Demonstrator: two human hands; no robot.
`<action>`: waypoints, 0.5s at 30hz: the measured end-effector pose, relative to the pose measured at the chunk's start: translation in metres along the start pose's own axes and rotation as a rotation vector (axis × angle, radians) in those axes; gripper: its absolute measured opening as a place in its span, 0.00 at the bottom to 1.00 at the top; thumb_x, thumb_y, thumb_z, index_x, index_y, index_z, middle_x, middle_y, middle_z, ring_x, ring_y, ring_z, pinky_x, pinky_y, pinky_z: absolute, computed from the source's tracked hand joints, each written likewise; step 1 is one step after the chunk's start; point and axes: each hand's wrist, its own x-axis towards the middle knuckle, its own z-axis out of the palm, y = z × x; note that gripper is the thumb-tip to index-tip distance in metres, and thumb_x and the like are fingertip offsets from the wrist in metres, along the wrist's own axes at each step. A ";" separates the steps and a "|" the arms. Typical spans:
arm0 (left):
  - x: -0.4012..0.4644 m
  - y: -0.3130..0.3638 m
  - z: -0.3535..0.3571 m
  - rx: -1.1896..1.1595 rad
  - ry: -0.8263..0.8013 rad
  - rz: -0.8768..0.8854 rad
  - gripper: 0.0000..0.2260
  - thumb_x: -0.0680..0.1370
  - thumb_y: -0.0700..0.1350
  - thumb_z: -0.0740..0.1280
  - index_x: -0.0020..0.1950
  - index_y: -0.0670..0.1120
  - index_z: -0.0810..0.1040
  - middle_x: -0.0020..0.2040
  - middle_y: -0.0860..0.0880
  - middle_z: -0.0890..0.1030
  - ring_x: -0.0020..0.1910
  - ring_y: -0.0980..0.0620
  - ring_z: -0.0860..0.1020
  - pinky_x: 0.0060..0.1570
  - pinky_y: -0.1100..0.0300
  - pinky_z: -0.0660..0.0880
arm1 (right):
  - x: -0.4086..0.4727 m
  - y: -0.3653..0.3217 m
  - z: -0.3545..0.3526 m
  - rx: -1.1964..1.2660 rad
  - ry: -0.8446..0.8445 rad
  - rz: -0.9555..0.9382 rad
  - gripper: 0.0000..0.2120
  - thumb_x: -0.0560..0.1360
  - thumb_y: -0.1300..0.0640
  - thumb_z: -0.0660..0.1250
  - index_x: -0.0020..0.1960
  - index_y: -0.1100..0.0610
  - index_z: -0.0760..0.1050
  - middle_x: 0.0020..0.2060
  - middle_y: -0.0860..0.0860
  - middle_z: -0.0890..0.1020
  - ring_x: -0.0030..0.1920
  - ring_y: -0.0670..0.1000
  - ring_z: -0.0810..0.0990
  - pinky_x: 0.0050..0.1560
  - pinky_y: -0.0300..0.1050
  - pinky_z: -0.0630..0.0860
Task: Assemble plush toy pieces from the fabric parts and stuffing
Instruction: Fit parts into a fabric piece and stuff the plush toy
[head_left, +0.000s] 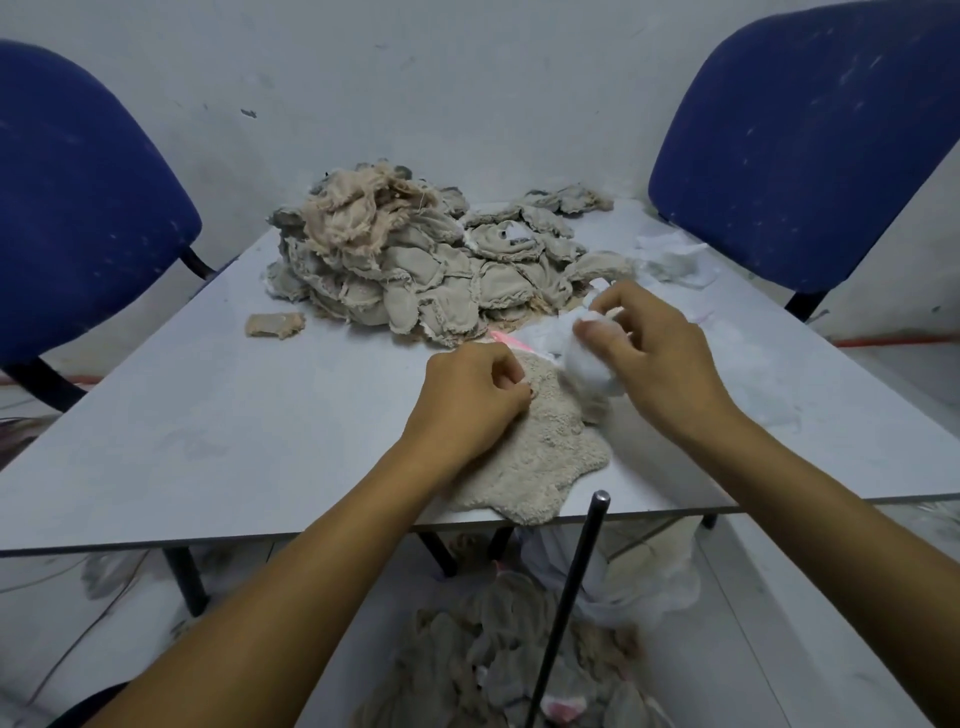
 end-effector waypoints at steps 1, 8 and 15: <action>0.000 0.001 0.001 -0.035 -0.014 -0.012 0.03 0.73 0.43 0.71 0.41 0.50 0.83 0.33 0.53 0.83 0.34 0.58 0.81 0.41 0.56 0.81 | -0.002 -0.007 0.004 0.025 0.022 -0.016 0.04 0.78 0.49 0.68 0.47 0.48 0.76 0.38 0.44 0.80 0.35 0.35 0.77 0.30 0.28 0.68; -0.002 0.004 0.003 -0.310 -0.105 -0.103 0.12 0.73 0.41 0.70 0.33 0.57 0.82 0.30 0.54 0.81 0.32 0.55 0.78 0.32 0.61 0.73 | -0.025 -0.015 0.038 0.082 0.150 -0.114 0.07 0.75 0.51 0.73 0.48 0.48 0.75 0.38 0.43 0.81 0.42 0.40 0.79 0.37 0.28 0.69; 0.001 -0.004 0.006 -0.636 -0.101 -0.336 0.09 0.76 0.36 0.67 0.37 0.43 0.80 0.29 0.45 0.79 0.32 0.47 0.74 0.42 0.50 0.68 | -0.031 0.009 0.041 -0.057 0.068 -0.106 0.04 0.75 0.53 0.73 0.46 0.53 0.83 0.42 0.47 0.83 0.44 0.44 0.78 0.45 0.35 0.72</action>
